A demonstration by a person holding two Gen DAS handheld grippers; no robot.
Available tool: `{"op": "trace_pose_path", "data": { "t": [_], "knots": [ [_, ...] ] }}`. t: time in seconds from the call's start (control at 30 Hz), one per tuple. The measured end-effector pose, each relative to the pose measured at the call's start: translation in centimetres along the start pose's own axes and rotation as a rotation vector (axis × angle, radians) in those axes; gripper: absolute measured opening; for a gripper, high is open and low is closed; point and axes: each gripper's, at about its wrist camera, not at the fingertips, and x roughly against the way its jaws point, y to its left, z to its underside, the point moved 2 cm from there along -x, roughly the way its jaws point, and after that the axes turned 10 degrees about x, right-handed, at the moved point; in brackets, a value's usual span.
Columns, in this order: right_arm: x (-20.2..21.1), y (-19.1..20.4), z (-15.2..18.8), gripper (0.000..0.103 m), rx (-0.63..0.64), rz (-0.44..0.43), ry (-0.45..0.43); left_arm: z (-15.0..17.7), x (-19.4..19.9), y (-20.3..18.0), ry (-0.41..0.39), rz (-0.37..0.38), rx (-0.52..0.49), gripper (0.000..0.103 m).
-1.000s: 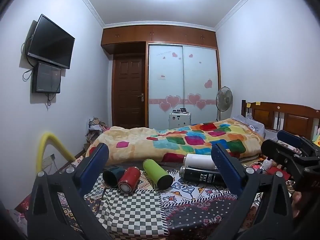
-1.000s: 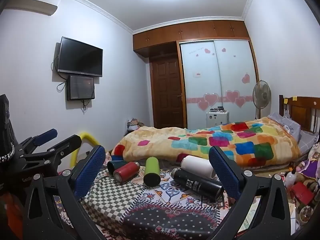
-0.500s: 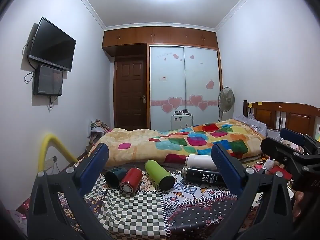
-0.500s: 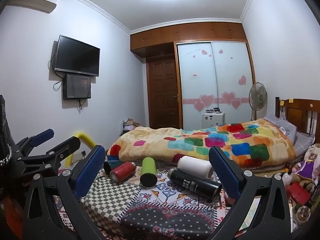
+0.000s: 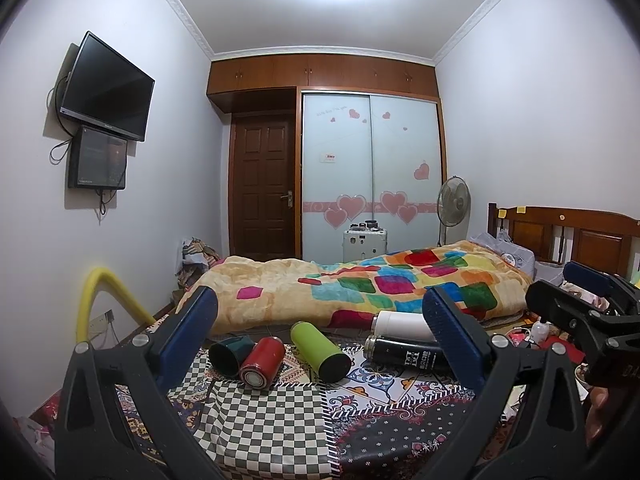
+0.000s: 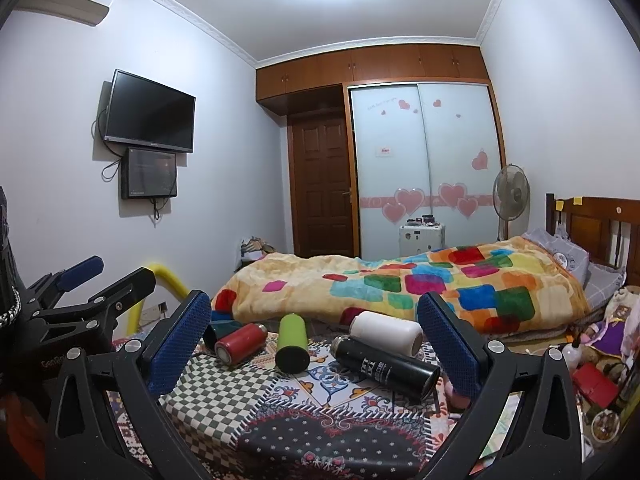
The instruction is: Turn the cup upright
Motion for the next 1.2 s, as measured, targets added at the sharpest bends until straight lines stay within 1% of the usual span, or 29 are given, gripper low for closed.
{"op": "trace_pose_path", "data": {
  "t": [1.2],
  "knots": [
    [-0.03, 0.14, 0.21, 0.103, 0.002, 0.001, -0.002, 0.06, -0.10, 0.15, -0.004, 0.005, 0.003, 0.103]
  ]
}}
